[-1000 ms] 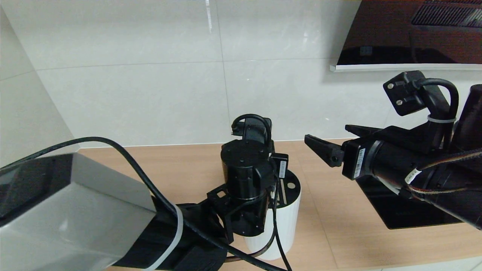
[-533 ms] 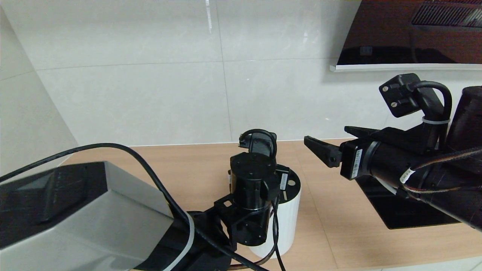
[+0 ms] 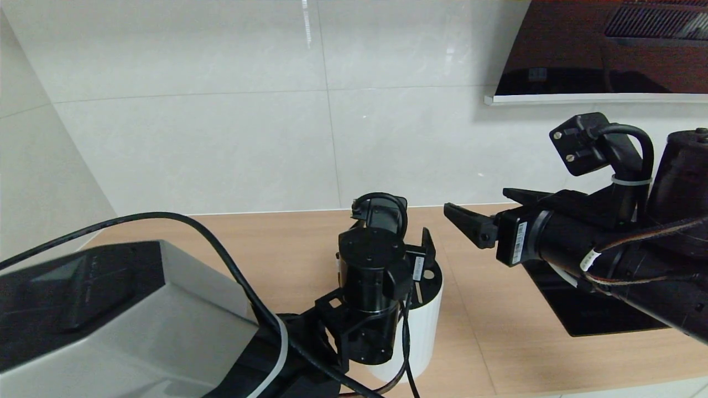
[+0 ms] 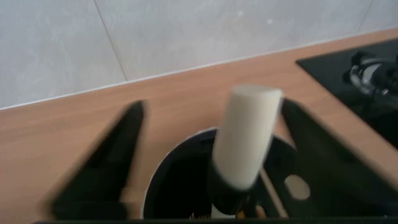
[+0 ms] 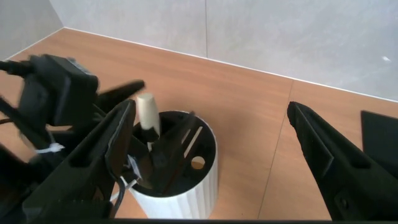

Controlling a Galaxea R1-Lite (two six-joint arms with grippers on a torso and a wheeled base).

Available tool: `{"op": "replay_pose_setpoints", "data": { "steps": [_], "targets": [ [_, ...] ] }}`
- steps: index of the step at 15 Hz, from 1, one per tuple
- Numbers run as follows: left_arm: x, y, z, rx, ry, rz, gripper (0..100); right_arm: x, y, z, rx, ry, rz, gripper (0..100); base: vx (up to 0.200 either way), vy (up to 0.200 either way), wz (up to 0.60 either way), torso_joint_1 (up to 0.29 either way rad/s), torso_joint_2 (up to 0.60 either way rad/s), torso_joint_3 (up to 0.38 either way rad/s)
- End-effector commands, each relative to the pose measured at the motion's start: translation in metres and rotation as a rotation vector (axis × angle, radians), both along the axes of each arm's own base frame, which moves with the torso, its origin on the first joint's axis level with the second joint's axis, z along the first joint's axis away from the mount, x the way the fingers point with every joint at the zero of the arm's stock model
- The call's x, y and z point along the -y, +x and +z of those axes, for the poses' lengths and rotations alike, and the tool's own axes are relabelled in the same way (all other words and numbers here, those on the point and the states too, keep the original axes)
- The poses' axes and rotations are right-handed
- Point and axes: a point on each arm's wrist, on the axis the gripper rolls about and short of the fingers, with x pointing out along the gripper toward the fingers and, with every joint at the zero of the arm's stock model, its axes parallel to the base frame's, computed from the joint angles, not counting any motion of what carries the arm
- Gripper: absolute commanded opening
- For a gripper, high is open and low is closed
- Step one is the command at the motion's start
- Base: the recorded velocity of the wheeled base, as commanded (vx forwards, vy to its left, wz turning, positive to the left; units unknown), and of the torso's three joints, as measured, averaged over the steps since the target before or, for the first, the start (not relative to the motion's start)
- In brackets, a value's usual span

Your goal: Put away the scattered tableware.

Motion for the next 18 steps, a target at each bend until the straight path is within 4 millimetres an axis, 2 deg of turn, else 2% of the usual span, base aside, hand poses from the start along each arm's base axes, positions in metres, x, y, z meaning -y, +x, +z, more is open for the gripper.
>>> {"op": "replay_pose_setpoints", "data": {
  "steps": [1,2,4,5,7,10,12,13,15,16,17,18],
  "targets": [
    [-0.004,-0.004,0.016,0.038,-0.048,0.001,100,0.000,0.000,0.000,-0.001,-0.001,0.001,100,0.000,0.000,0.00,0.000,0.00,0.000],
    [-0.011,-0.009,0.036,0.089,-0.108,-0.001,100,0.000,0.000,0.000,0.001,0.000,0.001,100,0.000,0.000,0.00,0.000,0.00,0.000],
    [-0.045,-0.034,0.087,0.184,-0.216,-0.029,100,0.005,-0.002,0.005,0.016,0.018,-0.008,100,0.000,0.000,0.00,0.000,0.00,0.000],
    [-0.063,-0.045,0.099,0.205,-0.226,-0.064,100,0.008,-0.002,0.008,0.031,0.030,-0.016,100,0.000,0.000,0.00,0.000,0.00,0.000],
    [-0.105,-0.053,0.112,0.240,-0.190,-0.109,100,0.015,0.002,0.010,0.051,0.045,-0.050,100,0.000,0.000,0.00,0.000,0.00,0.000],
    [-0.159,-0.071,0.144,0.347,-0.263,-0.022,100,0.045,-0.004,0.018,0.086,0.073,-0.129,100,0.000,0.000,0.00,0.000,0.00,0.000],
    [-0.201,-0.091,0.145,0.384,-0.267,0.072,100,0.082,-0.022,0.009,0.090,0.068,-0.221,100,0.000,0.000,0.00,0.000,0.00,0.000],
    [-0.219,-0.104,0.144,0.390,-0.255,0.118,100,0.100,-0.039,0.001,0.092,0.069,-0.252,100,0.000,0.000,0.00,0.000,0.00,0.000],
    [-0.251,-0.144,0.132,0.357,-0.217,0.174,100,0.134,-0.088,-0.023,0.119,0.079,-0.278,100,0.000,0.000,0.00,0.000,0.00,0.000],
    [-0.266,-0.170,0.125,0.337,-0.204,0.176,100,0.148,-0.114,-0.033,0.158,0.100,-0.283,100,0.000,0.000,0.00,0.000,0.00,0.000],
    [-0.280,-0.193,0.115,0.307,-0.176,0.206,100,0.160,-0.137,-0.039,0.196,0.122,-0.307,100,0.000,0.000,0.00,0.000,0.00,0.000],
    [-0.289,-0.206,0.109,0.293,-0.164,0.244,100,0.166,-0.151,-0.043,0.210,0.128,-0.324,100,0.000,0.000,0.00,0.000,0.00,0.000]
  ]
}}
